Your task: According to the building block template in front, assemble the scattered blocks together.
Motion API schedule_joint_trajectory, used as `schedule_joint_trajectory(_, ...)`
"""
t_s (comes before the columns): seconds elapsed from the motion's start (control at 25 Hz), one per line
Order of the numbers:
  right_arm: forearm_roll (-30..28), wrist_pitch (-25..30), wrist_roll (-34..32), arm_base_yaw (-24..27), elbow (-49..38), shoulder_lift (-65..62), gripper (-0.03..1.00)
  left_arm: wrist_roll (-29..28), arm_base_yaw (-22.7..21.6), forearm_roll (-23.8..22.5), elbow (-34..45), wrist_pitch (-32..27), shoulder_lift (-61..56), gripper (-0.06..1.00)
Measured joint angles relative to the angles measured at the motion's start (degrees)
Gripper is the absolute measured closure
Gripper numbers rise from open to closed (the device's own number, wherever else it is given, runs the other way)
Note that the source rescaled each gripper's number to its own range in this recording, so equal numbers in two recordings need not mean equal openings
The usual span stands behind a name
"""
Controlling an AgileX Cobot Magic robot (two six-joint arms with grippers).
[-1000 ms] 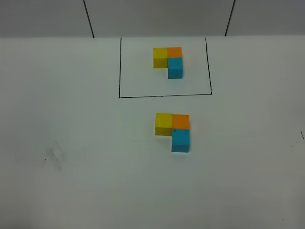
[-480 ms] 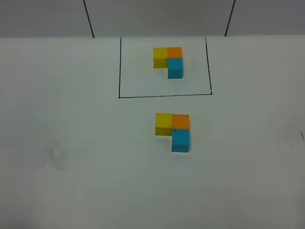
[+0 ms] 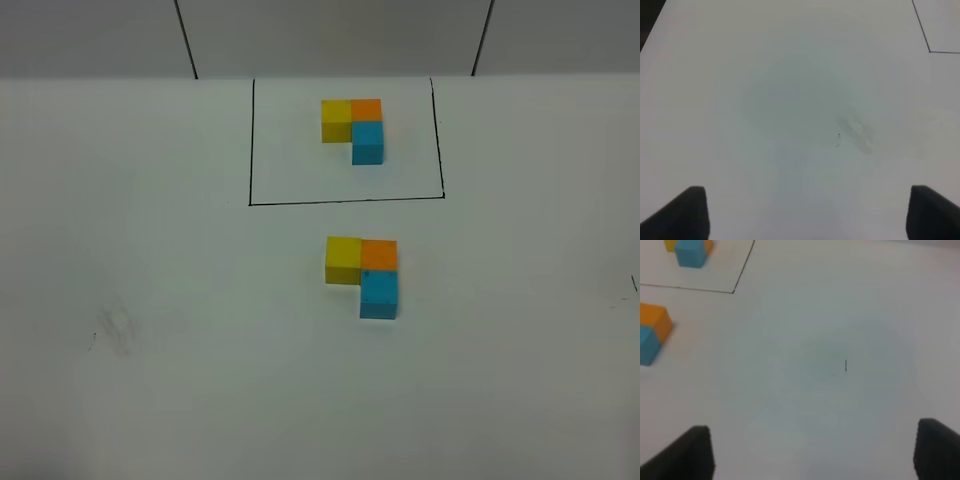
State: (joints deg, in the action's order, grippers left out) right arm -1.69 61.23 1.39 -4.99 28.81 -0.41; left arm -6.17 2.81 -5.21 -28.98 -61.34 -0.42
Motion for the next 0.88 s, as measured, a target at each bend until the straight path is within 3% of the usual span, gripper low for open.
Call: schedule_joint_trajectory(0.88, 0.1, 0.0, 0.0, 1.5, 0.0, 0.0, 0.25, 0.0, 0.0, 0.0, 0.0, 0.0, 0.0, 0.26)
